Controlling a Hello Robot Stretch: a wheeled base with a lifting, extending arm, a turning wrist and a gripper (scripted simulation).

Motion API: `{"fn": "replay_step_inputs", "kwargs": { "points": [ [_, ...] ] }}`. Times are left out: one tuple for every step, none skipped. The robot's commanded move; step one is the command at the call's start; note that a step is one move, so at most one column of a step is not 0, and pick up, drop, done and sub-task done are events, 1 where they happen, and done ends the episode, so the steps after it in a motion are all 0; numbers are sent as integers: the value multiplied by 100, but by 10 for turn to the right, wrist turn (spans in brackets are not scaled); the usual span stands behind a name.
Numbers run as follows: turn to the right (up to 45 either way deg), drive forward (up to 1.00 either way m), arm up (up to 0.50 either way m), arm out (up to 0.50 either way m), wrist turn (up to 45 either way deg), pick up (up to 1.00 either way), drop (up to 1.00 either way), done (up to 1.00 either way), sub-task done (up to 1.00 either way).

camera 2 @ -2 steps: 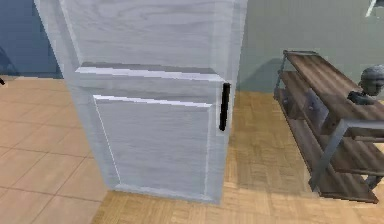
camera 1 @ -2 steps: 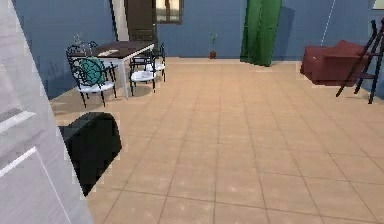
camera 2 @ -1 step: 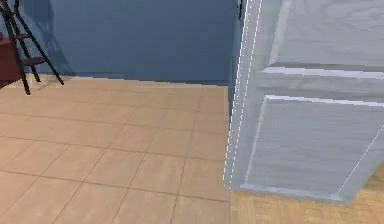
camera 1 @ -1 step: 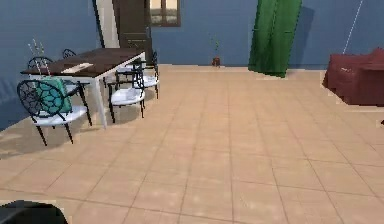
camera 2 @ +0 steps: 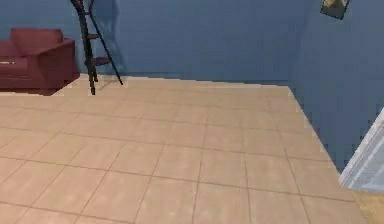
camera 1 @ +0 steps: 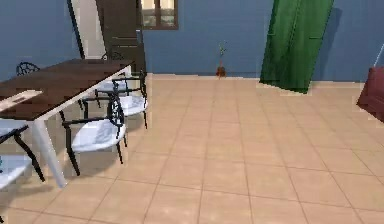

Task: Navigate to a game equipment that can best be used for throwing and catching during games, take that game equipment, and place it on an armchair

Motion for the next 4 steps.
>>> {"fn": "replay_step_inputs", "kwargs": {
  "points": [
    [0,100,0,0,0,0,0,0,0],
    [0,100,0,0,0,0,0,0,0],
    [0,85,0,0,0,0,0,0,0],
    [-300,0,0,0,0,0,0,0,0]
  ]
}}
